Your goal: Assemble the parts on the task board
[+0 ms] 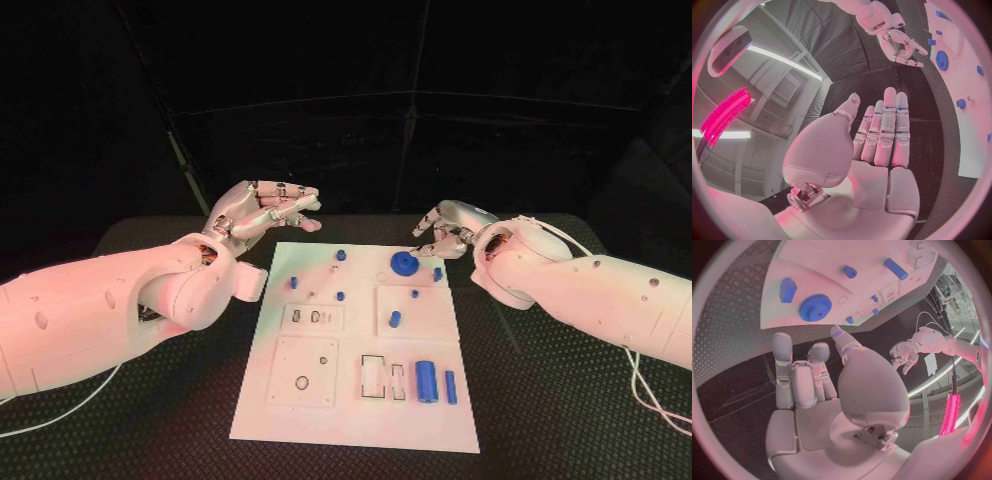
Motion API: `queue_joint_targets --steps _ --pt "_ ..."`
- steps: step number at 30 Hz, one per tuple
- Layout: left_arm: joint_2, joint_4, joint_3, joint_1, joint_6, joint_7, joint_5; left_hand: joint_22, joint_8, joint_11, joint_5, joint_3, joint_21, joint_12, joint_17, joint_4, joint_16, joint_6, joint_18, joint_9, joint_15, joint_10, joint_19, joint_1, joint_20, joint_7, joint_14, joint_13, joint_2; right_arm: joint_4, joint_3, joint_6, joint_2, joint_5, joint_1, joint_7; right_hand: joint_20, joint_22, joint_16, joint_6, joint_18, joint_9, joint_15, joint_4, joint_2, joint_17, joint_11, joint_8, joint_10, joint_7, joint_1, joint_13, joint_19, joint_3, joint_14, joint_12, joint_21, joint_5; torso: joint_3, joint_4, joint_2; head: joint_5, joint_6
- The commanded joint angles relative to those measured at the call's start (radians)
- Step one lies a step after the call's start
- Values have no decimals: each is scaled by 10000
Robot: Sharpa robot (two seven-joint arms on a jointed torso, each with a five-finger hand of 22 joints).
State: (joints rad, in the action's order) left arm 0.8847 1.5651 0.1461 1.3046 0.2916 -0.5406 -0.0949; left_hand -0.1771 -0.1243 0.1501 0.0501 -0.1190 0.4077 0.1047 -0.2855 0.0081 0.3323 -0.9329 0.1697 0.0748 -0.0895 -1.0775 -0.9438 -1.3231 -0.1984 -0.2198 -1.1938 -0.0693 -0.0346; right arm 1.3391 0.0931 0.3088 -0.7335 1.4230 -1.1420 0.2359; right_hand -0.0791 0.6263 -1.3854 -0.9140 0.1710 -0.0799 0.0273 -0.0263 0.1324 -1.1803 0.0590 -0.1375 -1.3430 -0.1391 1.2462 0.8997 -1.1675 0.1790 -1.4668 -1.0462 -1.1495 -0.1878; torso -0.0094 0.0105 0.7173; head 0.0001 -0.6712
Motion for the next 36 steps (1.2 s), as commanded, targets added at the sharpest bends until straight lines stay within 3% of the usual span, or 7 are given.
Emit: queue_joint_targets --steps 1,6,10,12,21,27,36 --pt "-72 -56 14 13 -216 -58 17 9 66 66 -19 13 -62 -16 -15 -32 -36 9 106 -17 -4 19 65 49 -10 -45 88 8 -34 -153 -3 -572 32 -985 -19 283 -119 222 -392 262 -244 -9 -58 -284 -237 -656 34 -200 86 -135 215 1921 -106 -361 -512 -1789 -112 -52 50 21 -70 -38 -6" --pt "-141 -122 59 11 -267 -46 17 9 66 66 -19 13 -62 -16 -15 -32 -36 9 106 -17 -4 19 65 49 -10 -45 88 8 -34 -354 -9 -689 211 -634 -13 297 -173 454 -690 778 -248 54 -197 -509 -305 -1197 132 -215 -100 -233 360 2760 -199 -671 -580 -2516 -251 -10 113 32 -61 16 -23" --pt "-161 -141 98 10 -287 -36 17 9 66 66 -19 13 -62 -16 -15 -32 -36 9 106 -17 -4 19 65 49 -10 -45 88 8 -34 -489 -11 -730 381 -342 -10 320 -232 750 -886 1131 -289 81 -257 -698 -318 -1578 198 -236 -253 -299 493 3213 -320 -896 -631 -2887 -418 29 68 -4 -61 -10 -44" --pt "-164 -146 108 10 -292 -31 17 9 66 66 -19 13 -62 -16 -15 -32 -36 9 106 -17 -4 19 65 49 -10 -45 88 8 -34 -558 -11 -747 469 -185 -8 327 -240 797 -912 1171 -295 82 -265 -722 -327 -1627 206 -248 -271 -308 522 3265 -339 -922 -637 -2930 -445 27 64 -3 -57 12 -51" --pt "-165 -163 126 10 -300 6 17 11 67 66 -19 17 -64 -20 -21 -29 -41 2 106 -15 -6 13 67 59 -12 -45 89 6 -36 -731 -13 -1026 789 259 6 343 -268 1004 -1031 1257 -319 63 -284 -797 -405 -1857 212 -366 -410 -301 702 3592 -412 -1007 -669 -3185 -567 -44 74 32 -50 75 -153" --pt "-168 -168 129 10 -309 26 17 12 67 66 -19 20 -65 -22 -24 -27 -43 -1 106 -15 -7 11 68 65 -13 -45 90 5 -37 -729 -13 -1338 853 524 9 375 -262 1265 -1176 1192 -354 30 -271 -785 -450 -2169 185 -539 -598 -265 854 3964 -506 -1065 -720 -3466 -713 -201 59 31 -54 78 -194" --pt "-189 -168 131 10 -320 50 17 12 67 66 -19 20 -65 -22 -24 -27 -43 -1 106 -15 -7 11 68 65 -13 -45 90 5 -37 -791 -11 -1822 1039 1024 11 491 -259 1447 -1265 1193 -382 25 -266 -777 -472 -2370 177 -605 -669 -251 909 4109 -575 -1096 -755 -3575 -812 -321 72 19 -62 80 -268"
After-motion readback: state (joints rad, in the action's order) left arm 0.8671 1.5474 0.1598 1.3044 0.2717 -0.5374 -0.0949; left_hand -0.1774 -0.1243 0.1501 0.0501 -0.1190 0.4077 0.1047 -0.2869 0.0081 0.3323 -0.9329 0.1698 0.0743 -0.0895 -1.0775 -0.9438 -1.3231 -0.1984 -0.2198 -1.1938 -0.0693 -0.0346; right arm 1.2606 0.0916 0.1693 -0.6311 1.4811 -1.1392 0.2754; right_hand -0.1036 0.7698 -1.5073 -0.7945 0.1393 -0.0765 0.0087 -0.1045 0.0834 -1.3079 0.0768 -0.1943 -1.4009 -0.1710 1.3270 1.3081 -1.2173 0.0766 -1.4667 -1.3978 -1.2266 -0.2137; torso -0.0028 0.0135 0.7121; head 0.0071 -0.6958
